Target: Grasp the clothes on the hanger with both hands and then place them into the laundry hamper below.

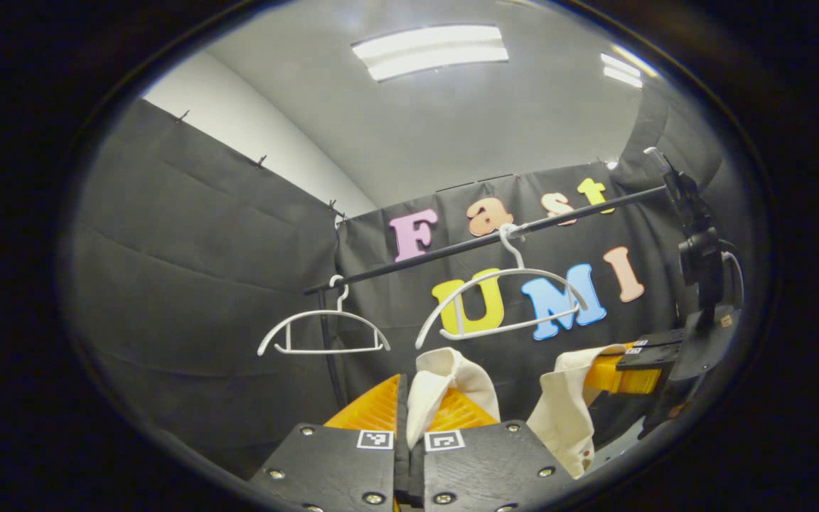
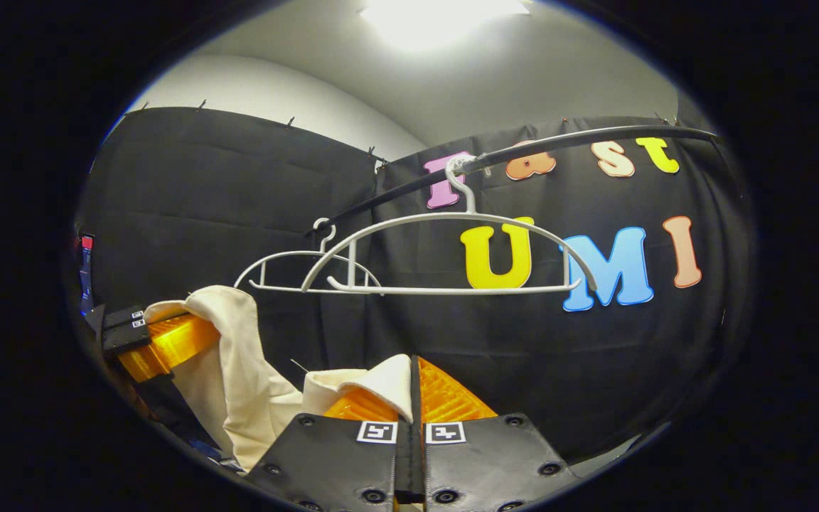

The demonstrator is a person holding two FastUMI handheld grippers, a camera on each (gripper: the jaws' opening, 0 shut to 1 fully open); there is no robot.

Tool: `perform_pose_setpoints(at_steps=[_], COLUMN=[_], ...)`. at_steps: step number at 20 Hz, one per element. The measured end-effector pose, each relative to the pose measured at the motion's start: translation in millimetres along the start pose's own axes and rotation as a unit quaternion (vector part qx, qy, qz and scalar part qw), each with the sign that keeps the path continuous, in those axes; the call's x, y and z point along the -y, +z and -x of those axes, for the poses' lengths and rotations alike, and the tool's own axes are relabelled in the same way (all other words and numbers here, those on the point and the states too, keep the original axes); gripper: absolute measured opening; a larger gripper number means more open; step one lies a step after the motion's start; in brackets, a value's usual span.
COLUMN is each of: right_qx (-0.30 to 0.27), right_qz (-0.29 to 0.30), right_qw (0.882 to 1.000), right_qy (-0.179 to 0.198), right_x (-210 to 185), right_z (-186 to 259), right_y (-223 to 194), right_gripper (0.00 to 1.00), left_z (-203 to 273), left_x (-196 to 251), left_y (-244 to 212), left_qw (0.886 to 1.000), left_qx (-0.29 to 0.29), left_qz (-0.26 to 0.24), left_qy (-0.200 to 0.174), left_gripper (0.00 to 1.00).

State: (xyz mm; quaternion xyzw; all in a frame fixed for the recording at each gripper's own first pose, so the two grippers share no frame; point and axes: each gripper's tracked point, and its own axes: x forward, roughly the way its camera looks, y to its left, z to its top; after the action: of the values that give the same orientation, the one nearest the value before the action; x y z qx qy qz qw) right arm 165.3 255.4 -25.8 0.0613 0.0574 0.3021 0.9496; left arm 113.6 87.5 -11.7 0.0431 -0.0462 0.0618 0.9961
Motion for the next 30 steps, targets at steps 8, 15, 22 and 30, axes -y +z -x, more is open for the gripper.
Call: perform_pose_setpoints(at_steps=[8,15,22,30], right_qx=[-0.091,-0.169,-0.228,-0.305], right_qz=[-0.012,-0.014,-0.025,-0.023], right_qw=[0.996,0.984,0.97,0.946], right_qy=[-0.015,-0.05,-0.078,-0.106], right_x=[-10,4,12,22], right_z=[21,49,78,107], right_y=[-109,-200,-289,-383], right_gripper=[0.01,0.01,0.01,0.01], left_z=[23,48,86,155], left_x=[2,34,43,43], left_y=[-104,-187,-282,-414], left_qw=[0.997,0.989,0.976,0.943], left_qx=[-0.075,-0.142,-0.213,-0.328], left_qz=[0.02,0.036,0.023,0.005], left_qy=[-0.003,-0.031,-0.046,-0.049], left_gripper=[0.01,0.0,0.01,0.01])
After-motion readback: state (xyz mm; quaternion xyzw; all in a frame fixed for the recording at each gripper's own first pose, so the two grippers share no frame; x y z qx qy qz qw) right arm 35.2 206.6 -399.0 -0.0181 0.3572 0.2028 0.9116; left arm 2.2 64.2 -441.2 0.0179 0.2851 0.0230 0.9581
